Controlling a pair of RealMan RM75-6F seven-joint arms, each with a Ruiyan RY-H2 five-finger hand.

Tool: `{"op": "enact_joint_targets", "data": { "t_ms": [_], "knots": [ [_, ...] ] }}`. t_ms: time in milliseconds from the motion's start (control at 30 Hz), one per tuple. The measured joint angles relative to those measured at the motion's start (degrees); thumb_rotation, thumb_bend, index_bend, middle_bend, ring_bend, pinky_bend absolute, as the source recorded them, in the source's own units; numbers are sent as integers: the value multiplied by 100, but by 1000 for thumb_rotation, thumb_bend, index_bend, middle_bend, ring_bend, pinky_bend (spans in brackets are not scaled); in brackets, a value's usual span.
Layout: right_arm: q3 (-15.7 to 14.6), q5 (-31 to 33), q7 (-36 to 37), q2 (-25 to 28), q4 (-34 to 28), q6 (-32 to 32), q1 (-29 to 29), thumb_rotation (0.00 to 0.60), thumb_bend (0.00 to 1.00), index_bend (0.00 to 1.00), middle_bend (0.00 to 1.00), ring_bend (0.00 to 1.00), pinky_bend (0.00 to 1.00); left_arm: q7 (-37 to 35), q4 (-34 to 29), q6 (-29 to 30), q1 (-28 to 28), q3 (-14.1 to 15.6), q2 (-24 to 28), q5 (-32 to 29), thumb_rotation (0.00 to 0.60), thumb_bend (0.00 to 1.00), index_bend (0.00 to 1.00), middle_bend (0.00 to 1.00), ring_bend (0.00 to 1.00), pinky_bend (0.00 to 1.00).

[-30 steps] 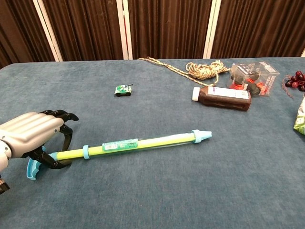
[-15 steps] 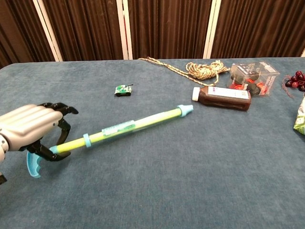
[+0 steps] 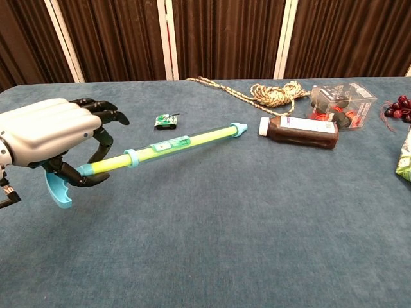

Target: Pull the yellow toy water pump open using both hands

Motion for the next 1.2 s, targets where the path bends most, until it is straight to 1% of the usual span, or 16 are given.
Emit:
{"op": "enact_joint_targets", "data": {
  "t_ms": [133, 233, 467, 667, 867, 1033, 1200],
  "knots": [
    [13, 100, -95, -27, -25, -47, 12, 600, 153, 40, 0, 0, 0, -119, -97, -72, -84, 57, 60, 230, 600, 387, 635, 103, 0, 85],
    [24, 136, -106, -30, -38, -45, 9, 600, 153, 39, 0, 0, 0, -317, -135, -106, -161, 110, 90, 535, 600, 387, 635, 104, 0, 85],
    [26, 150, -89, -26, -30, -38, 7, 600, 152, 40, 0, 0, 0, -987, -151, -113, -371, 260, 136, 1370, 600, 387, 638, 116, 15, 88],
    [24, 164, -74, -16, -25, -40, 5, 600, 153, 40, 0, 0, 0, -1705, 23, 46, -548, 385, 172, 2075, 600, 387, 637, 113, 16, 97],
    [7, 162, -69, -8, -36, -51, 4, 600, 153, 58, 0, 0, 0, -1921, 164, 155, -602, 438, 206, 2209, 600, 388, 637, 113, 16, 97],
    [4, 119, -94, 5, -94, -45, 19, 600, 153, 137, 0, 0, 0, -2012, 275, 110, -634, 446, 205, 2196, 600, 387, 639, 113, 16, 97],
    [62, 148, -191, -36, -218, -112, 105, 600, 163, 144, 0, 0, 0, -2071, 292, 107, -677, 438, 188, 2226, 600, 387, 638, 113, 16, 97]
  ]
}}
